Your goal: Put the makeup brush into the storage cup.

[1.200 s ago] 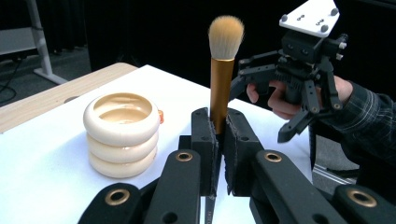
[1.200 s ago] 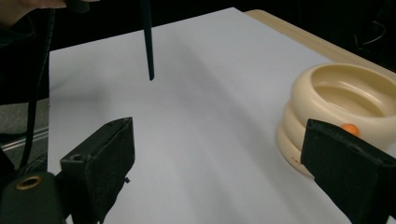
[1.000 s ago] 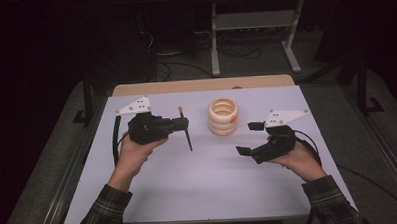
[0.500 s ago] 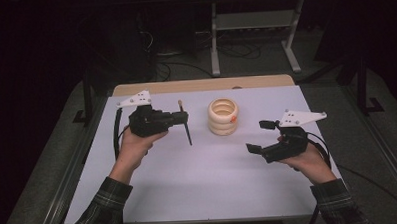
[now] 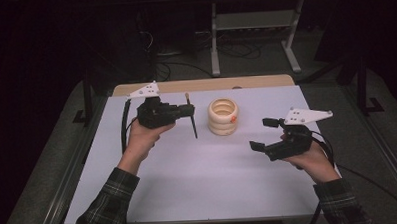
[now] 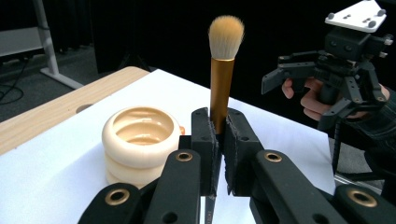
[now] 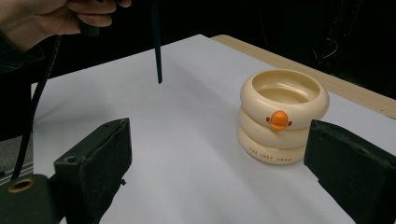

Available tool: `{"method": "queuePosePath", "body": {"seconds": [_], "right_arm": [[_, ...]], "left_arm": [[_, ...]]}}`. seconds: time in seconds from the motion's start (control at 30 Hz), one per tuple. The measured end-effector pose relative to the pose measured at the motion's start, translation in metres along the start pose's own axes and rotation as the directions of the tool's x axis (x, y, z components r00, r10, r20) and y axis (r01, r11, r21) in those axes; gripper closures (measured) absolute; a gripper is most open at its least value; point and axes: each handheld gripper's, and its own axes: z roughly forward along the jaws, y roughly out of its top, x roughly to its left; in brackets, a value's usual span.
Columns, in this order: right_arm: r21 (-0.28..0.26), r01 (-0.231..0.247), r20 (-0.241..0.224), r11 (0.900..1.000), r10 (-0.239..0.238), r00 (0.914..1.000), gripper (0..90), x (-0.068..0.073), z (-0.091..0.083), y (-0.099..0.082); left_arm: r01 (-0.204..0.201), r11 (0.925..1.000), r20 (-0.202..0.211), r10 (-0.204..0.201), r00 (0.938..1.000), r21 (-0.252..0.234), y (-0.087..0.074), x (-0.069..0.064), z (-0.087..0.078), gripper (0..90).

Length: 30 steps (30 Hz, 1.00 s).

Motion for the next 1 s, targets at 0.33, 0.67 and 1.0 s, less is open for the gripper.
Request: {"method": "queuePosePath", "body": {"seconds": [0.33, 0.67, 1.0], "right_arm": [[0.001, 0.01, -0.002, 0.9999, -0.01, 0.9999, 7.0, 0.001, 0.0, 0.0], [-0.005, 0.006, 0.002, 1.0, -0.006, 1.0, 6.9, 0.0, -0.002, 0.0], [-0.005, 0.009, 0.0, 0.9999, -0.009, 1.0, 6.9, 0.001, -0.002, 0.001]], "left_arm": [[-0.029, 0.9996, -0.018, 0.029, 0.9994, 0.005, 0.016, 0.006, 0.015, 83.5], [-0.055, 0.9985, -0.038, 0.055, 0.9977, 0.006, 0.026, 0.013, 0.034, 83.5], [-0.068, 0.9976, -0.047, 0.069, 0.9965, 0.01, 0.034, 0.019, 0.05, 83.5]]}}
